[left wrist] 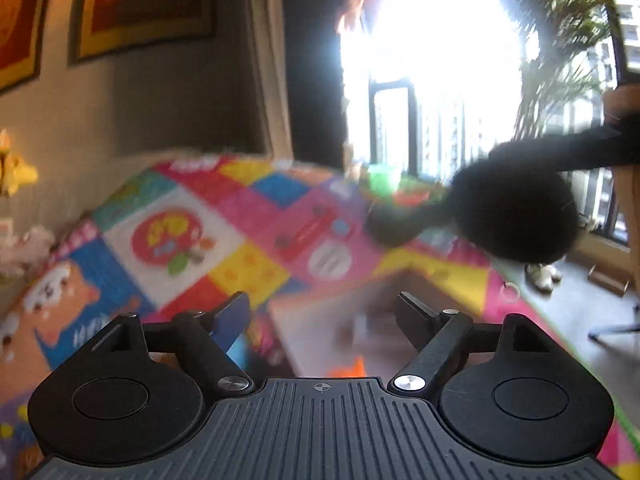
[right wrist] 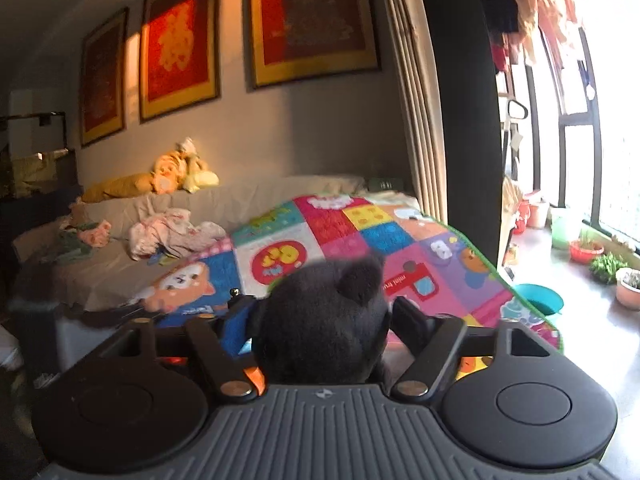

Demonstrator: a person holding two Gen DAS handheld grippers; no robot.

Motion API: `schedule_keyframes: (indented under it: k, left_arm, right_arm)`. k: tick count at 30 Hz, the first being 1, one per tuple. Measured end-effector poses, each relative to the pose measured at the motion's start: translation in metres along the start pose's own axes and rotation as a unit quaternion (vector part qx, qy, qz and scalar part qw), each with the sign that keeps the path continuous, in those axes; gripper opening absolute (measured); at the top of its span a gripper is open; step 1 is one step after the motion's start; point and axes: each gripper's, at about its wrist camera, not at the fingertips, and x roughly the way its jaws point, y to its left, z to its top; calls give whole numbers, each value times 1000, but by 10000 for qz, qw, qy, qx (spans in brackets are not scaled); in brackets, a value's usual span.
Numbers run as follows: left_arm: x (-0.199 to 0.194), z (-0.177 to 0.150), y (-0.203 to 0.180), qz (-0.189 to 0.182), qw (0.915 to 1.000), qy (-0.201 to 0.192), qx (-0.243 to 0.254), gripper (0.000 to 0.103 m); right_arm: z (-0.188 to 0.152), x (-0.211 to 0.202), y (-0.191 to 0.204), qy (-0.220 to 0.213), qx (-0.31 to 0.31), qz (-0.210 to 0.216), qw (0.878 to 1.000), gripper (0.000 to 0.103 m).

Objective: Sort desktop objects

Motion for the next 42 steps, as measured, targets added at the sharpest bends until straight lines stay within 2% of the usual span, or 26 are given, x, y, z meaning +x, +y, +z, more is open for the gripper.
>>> schedule_keyframes:
  k: [3,8,12,15,17,22,25,28,30,31,32,34,36,38,40,42]
  left_arm:
    - [-10,-33,20,166,9993,329,-70,95]
    - [-25,-86,52,552,9927,1000,-388,95]
    - [-41,-109,73,917,9884,1083,-535,97]
    - [-47,-118,86,1203,9835,1119,-757,98]
    - [-46,-123,96,1219,9806,1138,-1031,100]
    - [-48,-134,104,1167,9763,1159,-1408,100]
    - [-51,-137,108,1150,9758,1073,-1519,101]
    - [-52,-137,109,1143,9762,958,-1577,101]
    - [-53,-138,108,1126,9770,884,-1582,101]
    - [-54,-138,108,1105,9774,857,-1585,101]
    - [-54,-138,109,1085,9776,839,-1598,101]
    - [-54,-139,110,1044,9771,821,-1662,101]
    - [-53,-139,114,999,9759,822,-1755,101]
    - [-53,-140,116,957,9749,826,-1835,101]
    - [-53,-140,117,921,9745,815,-1876,101]
    - [-53,-141,117,911,9744,814,-1890,101]
  right_arm:
    - [-9,30,-5,215,135,-123,9996,82]
    - [-49,49,2,723,5,-94,9973,85]
    - [-79,60,17,1269,-176,-78,9917,85]
    - [-86,59,32,1416,-310,85,9894,89]
    - [-82,61,45,1373,-456,177,9893,93]
    - [-55,86,88,1177,-968,495,9871,94]
    - [-41,131,116,1302,-1327,608,9807,94]
    - [-27,196,129,1667,-1277,588,9759,94]
    - [-18,245,124,1902,-1050,310,9756,83]
    - [-15,269,118,2081,-882,151,9740,69]
    - [-13,295,110,2371,-627,53,9694,59]
    - [-12,331,93,2789,-114,-86,9602,59]
    - [-17,349,85,2901,-59,-371,9563,57]
    - [-25,359,84,3016,-217,-579,9514,42]
    - [-31,364,87,3187,-185,-392,9469,36]
    - [-37,359,93,3228,-203,-258,9459,36]
